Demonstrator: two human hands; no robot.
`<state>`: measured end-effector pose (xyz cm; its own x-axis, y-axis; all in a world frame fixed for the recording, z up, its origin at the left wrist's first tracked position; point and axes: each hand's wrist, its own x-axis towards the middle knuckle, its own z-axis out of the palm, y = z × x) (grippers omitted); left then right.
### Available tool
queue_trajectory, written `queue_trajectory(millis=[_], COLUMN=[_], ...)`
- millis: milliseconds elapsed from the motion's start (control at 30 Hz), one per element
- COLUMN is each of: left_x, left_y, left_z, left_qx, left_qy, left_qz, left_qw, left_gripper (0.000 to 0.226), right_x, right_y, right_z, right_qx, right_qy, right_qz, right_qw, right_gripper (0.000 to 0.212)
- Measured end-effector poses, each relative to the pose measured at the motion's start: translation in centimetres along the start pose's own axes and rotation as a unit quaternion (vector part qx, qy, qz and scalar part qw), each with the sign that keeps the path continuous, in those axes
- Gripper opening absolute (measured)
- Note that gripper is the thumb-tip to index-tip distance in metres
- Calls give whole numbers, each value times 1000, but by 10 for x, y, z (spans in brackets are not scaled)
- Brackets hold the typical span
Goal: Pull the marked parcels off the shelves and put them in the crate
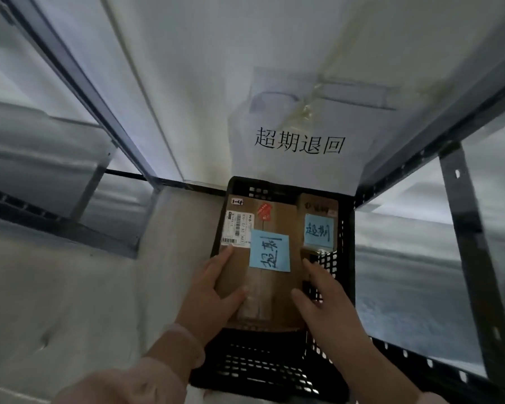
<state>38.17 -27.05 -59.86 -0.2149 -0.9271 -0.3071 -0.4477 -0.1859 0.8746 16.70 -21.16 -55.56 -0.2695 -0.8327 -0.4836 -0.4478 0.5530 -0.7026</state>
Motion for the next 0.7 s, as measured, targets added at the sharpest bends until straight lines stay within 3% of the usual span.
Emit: queue_trajectory(millis=[433, 700], left_x=[102, 138], left_y=[-56, -73], left_z=[43, 55], left_qx=[62, 113], left_qy=[-38, -78], left_qz=[5, 4], left_qw=[997, 991], left_gripper=[79, 77], right_x=[62, 71], right_y=[45, 53], right_z=[30, 36], right_qx=[42, 62], right_qy=[52, 42], right_qz=[57, 57], right_qw=[996, 996], right_gripper=[51, 47])
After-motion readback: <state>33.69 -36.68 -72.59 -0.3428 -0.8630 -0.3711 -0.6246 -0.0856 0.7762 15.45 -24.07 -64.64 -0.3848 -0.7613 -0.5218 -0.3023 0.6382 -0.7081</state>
